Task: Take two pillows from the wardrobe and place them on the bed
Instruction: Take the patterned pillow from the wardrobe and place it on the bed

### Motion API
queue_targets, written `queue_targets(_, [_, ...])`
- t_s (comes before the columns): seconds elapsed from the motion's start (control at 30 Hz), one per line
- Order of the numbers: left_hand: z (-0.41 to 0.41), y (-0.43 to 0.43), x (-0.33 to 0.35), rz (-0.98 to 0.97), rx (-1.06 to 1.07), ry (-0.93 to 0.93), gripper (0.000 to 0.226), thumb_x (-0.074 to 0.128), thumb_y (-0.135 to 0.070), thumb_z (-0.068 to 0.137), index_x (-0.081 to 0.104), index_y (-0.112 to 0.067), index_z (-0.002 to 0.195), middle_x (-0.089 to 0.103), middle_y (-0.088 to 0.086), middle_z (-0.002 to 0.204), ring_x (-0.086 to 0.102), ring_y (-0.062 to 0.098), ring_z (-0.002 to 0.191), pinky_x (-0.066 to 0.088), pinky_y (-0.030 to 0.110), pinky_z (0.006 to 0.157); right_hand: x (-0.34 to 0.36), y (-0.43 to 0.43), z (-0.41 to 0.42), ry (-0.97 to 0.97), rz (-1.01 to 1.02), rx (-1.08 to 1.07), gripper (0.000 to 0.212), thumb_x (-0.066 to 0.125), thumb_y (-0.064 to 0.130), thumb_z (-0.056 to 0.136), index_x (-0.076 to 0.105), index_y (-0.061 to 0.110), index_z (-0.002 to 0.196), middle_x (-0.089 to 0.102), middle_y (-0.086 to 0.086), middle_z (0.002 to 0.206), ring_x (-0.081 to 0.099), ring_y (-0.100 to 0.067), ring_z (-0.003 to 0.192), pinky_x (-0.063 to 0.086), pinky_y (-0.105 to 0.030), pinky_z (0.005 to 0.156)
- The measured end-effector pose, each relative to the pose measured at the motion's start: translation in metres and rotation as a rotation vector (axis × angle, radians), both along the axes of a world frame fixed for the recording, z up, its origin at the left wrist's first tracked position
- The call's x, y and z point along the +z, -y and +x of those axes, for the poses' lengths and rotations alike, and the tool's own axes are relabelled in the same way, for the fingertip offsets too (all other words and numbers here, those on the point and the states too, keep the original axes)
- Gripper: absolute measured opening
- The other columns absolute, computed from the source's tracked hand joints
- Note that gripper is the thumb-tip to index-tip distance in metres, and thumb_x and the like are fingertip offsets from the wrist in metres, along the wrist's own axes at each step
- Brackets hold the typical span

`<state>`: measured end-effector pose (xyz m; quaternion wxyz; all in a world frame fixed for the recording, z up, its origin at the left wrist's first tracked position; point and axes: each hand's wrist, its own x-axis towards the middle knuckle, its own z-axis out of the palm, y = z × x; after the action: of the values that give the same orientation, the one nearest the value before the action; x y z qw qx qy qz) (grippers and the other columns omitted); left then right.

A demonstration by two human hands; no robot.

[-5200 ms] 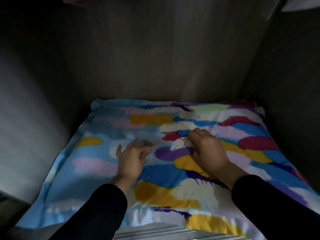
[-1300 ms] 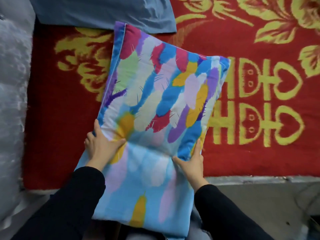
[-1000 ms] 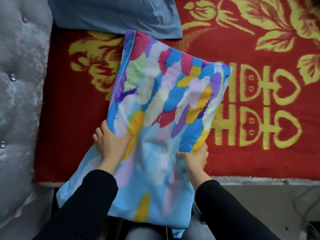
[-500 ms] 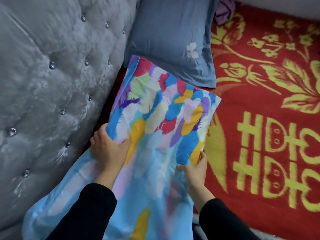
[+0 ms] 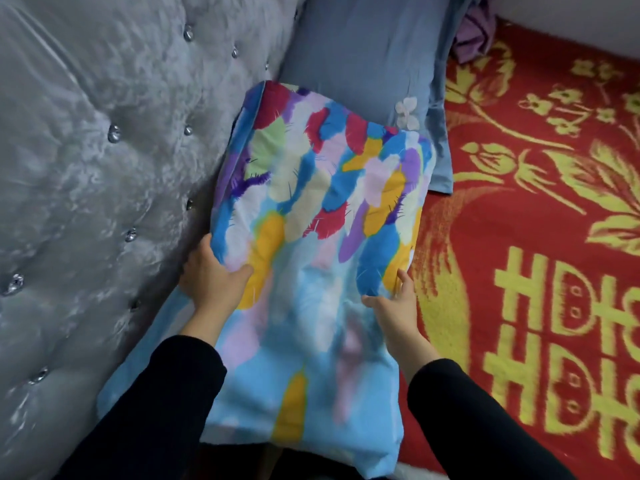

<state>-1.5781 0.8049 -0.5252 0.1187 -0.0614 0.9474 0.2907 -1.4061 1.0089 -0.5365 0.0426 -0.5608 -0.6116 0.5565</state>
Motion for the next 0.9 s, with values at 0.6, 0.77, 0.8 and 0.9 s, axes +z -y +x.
queue_targets(0.6, [0.133, 0.015, -0.023, -0.131, -0.31, 0.252, 0.063, 0.06, -0.034, 0.081, 0.039, -0.019, 0.138, 0.029, 0.006, 0.154, 0.023, 0.025, 0.141, 0.023, 0.04, 0.114, 0.009, 0.051, 0.046, 0.235, 0.353, 1.088, 0.063, 0.06, 0.027, 0.085, 0.034, 0.016, 0.141, 0.036, -0.009, 0.146, 0.038, -0.028, 0.13, 0.038, -0.039, 0.104])
queue_targets(0.77, [0.193, 0.013, 0.004, -0.04, -0.177, 0.202, 0.053, 0.059, -0.027, 0.083, 0.047, -0.016, 0.134, 0.037, 0.01, 0.149, 0.03, 0.025, 0.138, 0.025, 0.034, 0.112, 0.032, 0.06, 0.079, 0.156, 0.518, 1.25, 0.06, 0.058, 0.033, 0.086, 0.035, 0.018, 0.139, 0.04, -0.007, 0.141, 0.039, -0.029, 0.126, 0.039, -0.044, 0.1])
queue_targets(0.8, [0.21, 0.014, 0.01, -0.026, -0.15, 0.196, 0.052, 0.058, -0.027, 0.084, 0.048, -0.015, 0.134, 0.039, 0.011, 0.148, 0.031, 0.025, 0.137, 0.025, 0.034, 0.112, 0.036, 0.061, 0.091, 0.136, 0.544, 1.283, 0.059, 0.058, 0.034, 0.086, 0.035, 0.018, 0.138, 0.04, -0.007, 0.141, 0.039, -0.029, 0.125, 0.039, -0.044, 0.1])
queue_targets(0.9, [0.269, 0.017, 0.031, -0.028, -0.099, 0.143, 0.048, 0.058, -0.024, 0.083, 0.051, -0.014, 0.129, 0.048, 0.011, 0.14, 0.04, 0.026, 0.131, 0.029, 0.034, 0.11, 0.051, 0.064, 0.134, 0.077, 0.607, 1.383, 0.06, 0.057, 0.038, 0.086, 0.035, 0.017, 0.138, 0.039, -0.006, 0.142, 0.038, -0.029, 0.126, 0.038, -0.045, 0.099])
